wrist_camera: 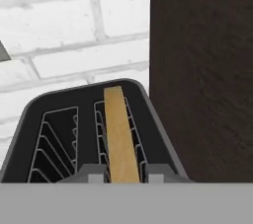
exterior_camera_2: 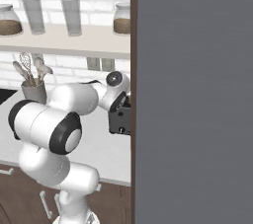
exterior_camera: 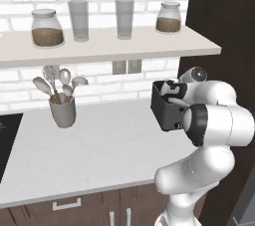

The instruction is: Start the toaster. Once the lever pops up, take the bread to the plate on the dining counter.

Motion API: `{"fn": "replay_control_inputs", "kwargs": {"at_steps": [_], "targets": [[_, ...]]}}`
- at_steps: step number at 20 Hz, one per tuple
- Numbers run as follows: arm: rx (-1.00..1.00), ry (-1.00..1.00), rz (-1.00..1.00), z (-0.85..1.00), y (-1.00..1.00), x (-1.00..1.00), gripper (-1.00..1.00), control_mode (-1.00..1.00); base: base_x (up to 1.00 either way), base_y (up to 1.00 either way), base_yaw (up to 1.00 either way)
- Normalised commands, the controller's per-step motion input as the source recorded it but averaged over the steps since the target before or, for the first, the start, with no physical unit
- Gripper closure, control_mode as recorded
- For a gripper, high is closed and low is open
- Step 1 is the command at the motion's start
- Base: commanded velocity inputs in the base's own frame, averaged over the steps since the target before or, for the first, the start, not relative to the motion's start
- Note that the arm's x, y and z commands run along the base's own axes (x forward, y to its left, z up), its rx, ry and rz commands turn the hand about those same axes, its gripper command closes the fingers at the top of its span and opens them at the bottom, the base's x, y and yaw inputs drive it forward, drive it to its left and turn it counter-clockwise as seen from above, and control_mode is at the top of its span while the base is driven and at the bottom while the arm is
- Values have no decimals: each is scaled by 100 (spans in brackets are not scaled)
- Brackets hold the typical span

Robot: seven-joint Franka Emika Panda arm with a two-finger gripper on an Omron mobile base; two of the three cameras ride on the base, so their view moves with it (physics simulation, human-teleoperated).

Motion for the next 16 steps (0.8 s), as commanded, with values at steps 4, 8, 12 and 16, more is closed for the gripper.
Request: {"fn": "replay_control_inputs", "kwargs": {"at_steps": [4, 8, 12, 16], "targets": [[0, -12, 0, 26, 0, -6, 100, -100, 0, 0, 0], [0, -4, 0, 42, 0, 0, 100, -100, 0, 0, 0], [0, 0, 0, 37, 0, -2, 100, -100, 0, 0, 0], [0, 0, 0, 32, 0, -3, 100, -100, 0, 0, 0]]}}
